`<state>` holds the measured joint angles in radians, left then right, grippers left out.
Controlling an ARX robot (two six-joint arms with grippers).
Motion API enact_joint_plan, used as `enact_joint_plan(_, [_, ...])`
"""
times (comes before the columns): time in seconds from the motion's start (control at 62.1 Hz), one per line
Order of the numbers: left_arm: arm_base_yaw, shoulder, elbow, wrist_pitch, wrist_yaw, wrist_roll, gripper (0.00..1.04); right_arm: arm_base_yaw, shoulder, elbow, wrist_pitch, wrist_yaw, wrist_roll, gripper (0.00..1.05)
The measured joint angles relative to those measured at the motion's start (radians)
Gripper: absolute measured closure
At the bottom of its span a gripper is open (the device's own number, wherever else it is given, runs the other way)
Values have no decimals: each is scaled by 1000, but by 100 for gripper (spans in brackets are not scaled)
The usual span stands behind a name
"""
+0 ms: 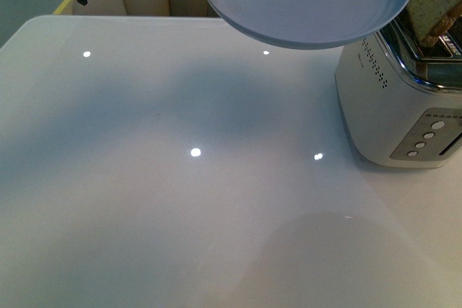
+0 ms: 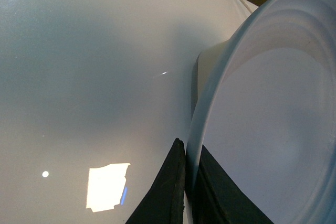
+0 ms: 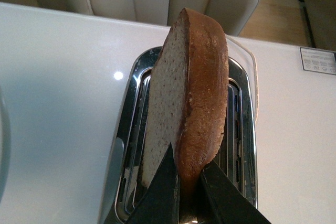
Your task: Left arm holds plate, right arm toasts bread
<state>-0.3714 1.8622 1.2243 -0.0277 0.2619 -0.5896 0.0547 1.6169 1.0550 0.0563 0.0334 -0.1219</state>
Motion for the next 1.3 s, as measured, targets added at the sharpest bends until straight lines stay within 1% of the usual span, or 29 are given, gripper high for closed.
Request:
enact_joint_plan(0.37, [0,0,0,0,0,0,102,4,59,35,-33,49,-15,102])
enact_joint_plan(0.725, [0,0,0,0,0,0,102,10,113,82,-113,72,-50,102])
enact_joint_plan(0.966, [0,0,0,0,0,0,102,17,135,85,-116,72,-58,101])
enact_joint_plan(0.982, [0,0,0,0,0,0,102,17,136,85,-115,72,-59,99])
enact_joint_plan(0.999, [0,0,0,0,0,0,102,17,138,85,-106,70,-58,91])
enact_joint_plan(1.063, [0,0,0,0,0,0,102,16,138,79,-77,47,-48,75])
enact_joint_plan(1.176, [0,0,0,0,0,0,102,12,138,66,-50,44,-32,59])
enact_joint_plan(1.224, [0,0,0,0,0,0,102,7,136,56,-48,34,-18,51])
enact_joint_plan(1.305, [0,0,0,0,0,0,102,0,129,38,-36,27,-1,40])
